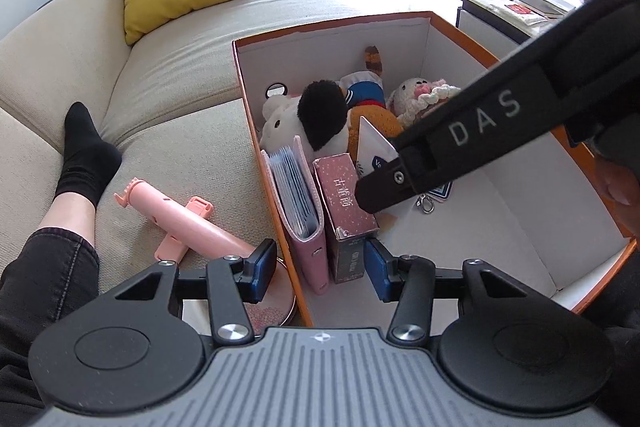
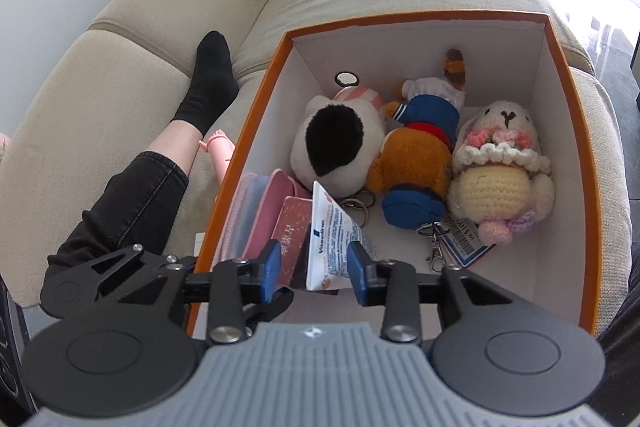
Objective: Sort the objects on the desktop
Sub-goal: 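Release the red box in the box with the left tool while the right tool lowers the tube in, then grasp the white charger plug with the left tool while the right tool moves to the pink compact mirror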
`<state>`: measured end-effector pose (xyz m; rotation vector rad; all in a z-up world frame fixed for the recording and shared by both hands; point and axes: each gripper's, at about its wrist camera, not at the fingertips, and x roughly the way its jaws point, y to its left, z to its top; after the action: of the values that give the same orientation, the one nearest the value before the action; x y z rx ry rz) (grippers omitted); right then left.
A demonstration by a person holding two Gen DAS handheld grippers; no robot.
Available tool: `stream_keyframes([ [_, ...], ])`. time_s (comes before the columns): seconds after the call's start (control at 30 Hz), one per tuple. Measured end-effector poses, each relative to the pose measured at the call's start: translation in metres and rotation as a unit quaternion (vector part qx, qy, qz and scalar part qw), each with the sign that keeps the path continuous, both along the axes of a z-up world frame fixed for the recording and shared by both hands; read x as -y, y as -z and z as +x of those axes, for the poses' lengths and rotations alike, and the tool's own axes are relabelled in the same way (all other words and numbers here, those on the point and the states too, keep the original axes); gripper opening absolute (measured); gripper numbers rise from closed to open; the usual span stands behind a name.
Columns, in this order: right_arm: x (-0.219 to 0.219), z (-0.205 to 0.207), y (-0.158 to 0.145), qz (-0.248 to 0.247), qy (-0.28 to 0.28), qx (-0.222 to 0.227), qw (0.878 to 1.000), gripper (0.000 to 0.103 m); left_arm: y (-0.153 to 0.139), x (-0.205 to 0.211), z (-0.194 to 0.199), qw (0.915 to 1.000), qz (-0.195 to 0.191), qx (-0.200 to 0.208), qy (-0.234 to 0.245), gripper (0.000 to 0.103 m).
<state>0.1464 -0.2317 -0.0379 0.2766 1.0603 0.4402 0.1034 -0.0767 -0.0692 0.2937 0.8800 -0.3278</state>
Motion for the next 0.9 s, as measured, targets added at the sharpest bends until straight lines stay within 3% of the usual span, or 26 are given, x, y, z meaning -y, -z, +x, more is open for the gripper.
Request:
stream_keyframes([
  [0.23, 0.002, -0.016, -0.006, -0.025, -0.024, 0.021, 0.999, 0.04, -0.007, -0.009, -0.005, 0.9995, -0.029, -0.006, -0.005, 0.057],
  [0.47, 0.007, -0.037, -0.031, -0.045, -0.042, 0.082, 0.995, 0.04, -0.037, -0.039, -0.022, 0.9948, -0.101, -0.009, -0.012, 0.057],
  [0.6, 0.006, -0.045, -0.047, -0.022, -0.059, 0.11, 0.992, 0.04, -0.052, -0.068, -0.027, 0.9898, -0.133, -0.018, -0.048, 0.057],
  [0.67, -0.003, -0.047, -0.053, -0.02, -0.077, 0.122, 0.989, 0.039, -0.055, -0.084, -0.027, 0.988, -0.131, -0.024, -0.078, 0.057],
  [0.77, -0.023, -0.048, -0.061, -0.025, -0.12, 0.137, 0.983, 0.029, -0.056, -0.105, -0.027, 0.9857, -0.122, -0.03, -0.112, 0.057],
  [0.9, -0.06, -0.047, -0.07, -0.059, -0.2, 0.152, 0.966, 0.027, -0.048, -0.133, -0.026, 0.9798, -0.129, -0.052, -0.143, 0.056],
])
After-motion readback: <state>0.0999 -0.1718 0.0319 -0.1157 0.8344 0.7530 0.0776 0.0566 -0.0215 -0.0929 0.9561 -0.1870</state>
